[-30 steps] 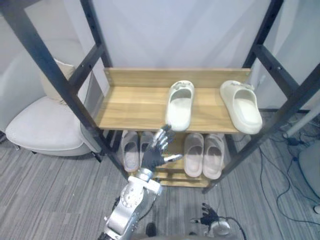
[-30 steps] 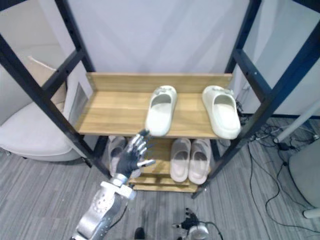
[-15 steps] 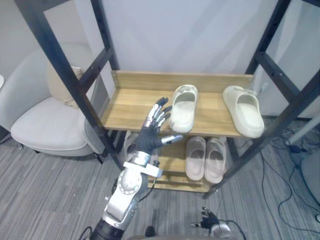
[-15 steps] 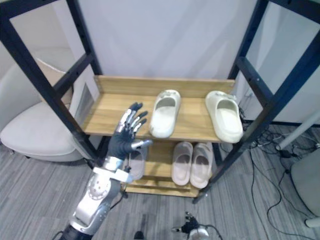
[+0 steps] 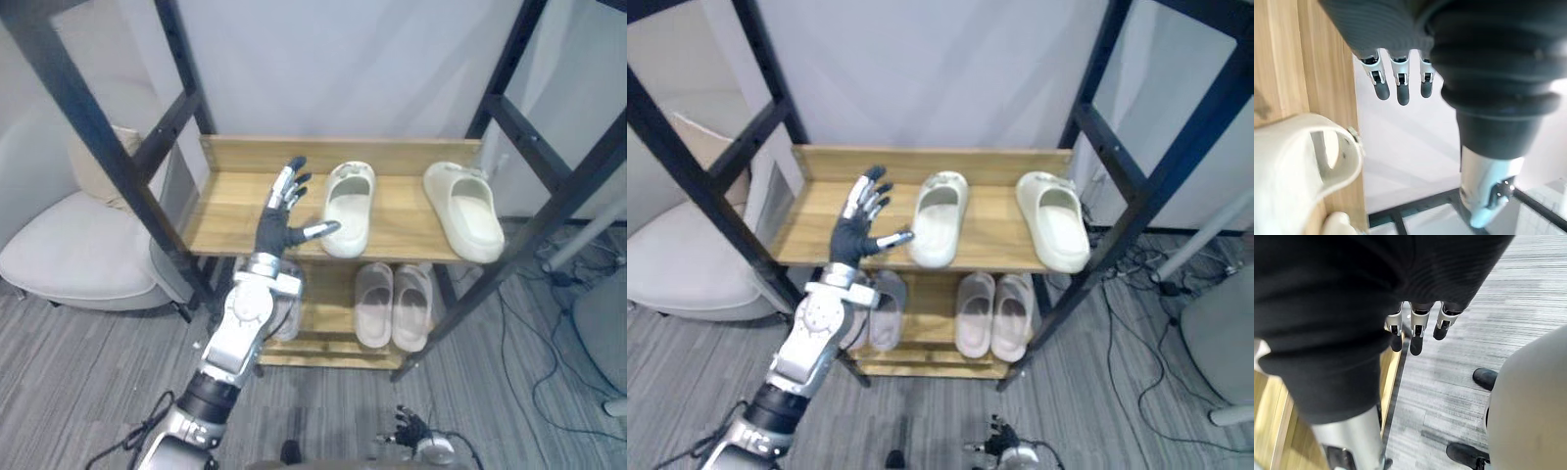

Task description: Organize the slippers on the shoe rack

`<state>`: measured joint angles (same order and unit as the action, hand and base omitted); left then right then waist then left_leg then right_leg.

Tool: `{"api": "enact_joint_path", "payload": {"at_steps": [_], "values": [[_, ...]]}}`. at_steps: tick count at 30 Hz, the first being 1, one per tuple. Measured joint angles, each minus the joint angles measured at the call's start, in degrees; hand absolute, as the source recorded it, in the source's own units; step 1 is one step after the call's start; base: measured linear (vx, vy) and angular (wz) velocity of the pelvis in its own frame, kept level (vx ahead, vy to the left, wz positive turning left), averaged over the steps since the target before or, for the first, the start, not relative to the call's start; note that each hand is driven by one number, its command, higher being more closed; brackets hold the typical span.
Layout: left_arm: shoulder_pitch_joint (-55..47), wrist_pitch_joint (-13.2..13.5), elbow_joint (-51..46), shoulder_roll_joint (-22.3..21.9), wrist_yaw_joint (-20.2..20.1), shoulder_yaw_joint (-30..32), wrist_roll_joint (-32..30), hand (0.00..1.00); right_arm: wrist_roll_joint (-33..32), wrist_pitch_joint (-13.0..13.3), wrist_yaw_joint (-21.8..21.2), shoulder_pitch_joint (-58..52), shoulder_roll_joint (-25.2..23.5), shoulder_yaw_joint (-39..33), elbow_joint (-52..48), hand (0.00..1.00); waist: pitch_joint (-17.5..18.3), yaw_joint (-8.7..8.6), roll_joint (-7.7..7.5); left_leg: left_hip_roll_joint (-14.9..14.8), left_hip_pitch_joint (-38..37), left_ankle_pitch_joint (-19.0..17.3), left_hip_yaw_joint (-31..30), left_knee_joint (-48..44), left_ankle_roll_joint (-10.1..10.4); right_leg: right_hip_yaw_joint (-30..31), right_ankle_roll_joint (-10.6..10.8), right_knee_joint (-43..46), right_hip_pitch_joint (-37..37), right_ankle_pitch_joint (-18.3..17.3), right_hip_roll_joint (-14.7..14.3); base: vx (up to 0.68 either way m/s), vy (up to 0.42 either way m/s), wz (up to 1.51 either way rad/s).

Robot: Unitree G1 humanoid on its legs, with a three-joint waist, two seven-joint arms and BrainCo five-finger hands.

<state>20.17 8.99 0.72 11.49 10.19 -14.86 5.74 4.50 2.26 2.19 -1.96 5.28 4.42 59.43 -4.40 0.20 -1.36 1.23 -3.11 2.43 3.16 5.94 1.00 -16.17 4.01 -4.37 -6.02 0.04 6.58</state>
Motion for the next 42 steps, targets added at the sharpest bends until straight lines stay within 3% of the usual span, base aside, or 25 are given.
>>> {"api": "enact_joint_path", "payload": {"at_steps": [13, 16, 27, 42], "values": [[11.12, -3.45, 11.35, 4.28, 3.7, 3.81, -10.95, 0.0, 0.06, -0.15, -0.51, 0.81, -0.23, -2.41, -1.53, 0.0, -1.61, -1.17, 0.28, -0.87, 0.45, -0.71, 3.29, 0.0, 0.47, 3.34, -0.55, -0.54, 1.94, 0.71, -0.81, 0.0, -0.007, -0.15], [13.37, -4.09, 13.23, 7.08, 4.48, 4.51, -13.14, 0.0, 0.08, -0.13, -1.19, -0.34, -0.28, -1.96, -4.9, 0.0, -1.94, -1.32, 0.31, -1.2, 1.08, -0.87, 4.83, -0.02, 0.58, 5.03, -0.63, -0.65, 3.25, 1.26, -1.16, 0.01, -0.005, -0.23], [18.06, -6.02, 16.7, 9.71, 5.63, 6.06, -20.44, 0.0, 0.04, 0.08, -1.35, -1.92, -0.26, -1.93, -7.15, 0.0, -2.17, -3.08, 0.61, -1.56, 1.19, -1.05, 5.86, -0.02, 0.83, 6.43, -0.97, -0.65, 4.11, 1.56, -1.57, -0.01, -0.006, -0.07], [21.1, -7.53, 20.98, 13.33, 5.33, 5.5, -29.2, 0.0, 0.05, 0.71, -1.57, -2.78, -0.29, -1.87, -9.15, 0.0, -2.8, -3.38, 0.96, -1.45, 1.63, -1.12, 6.94, -0.03, 0.9, 7.56, -0.98, -0.64, 5.14, 1.95, -1.72, -0.01, 0.001, -0.04]]}}
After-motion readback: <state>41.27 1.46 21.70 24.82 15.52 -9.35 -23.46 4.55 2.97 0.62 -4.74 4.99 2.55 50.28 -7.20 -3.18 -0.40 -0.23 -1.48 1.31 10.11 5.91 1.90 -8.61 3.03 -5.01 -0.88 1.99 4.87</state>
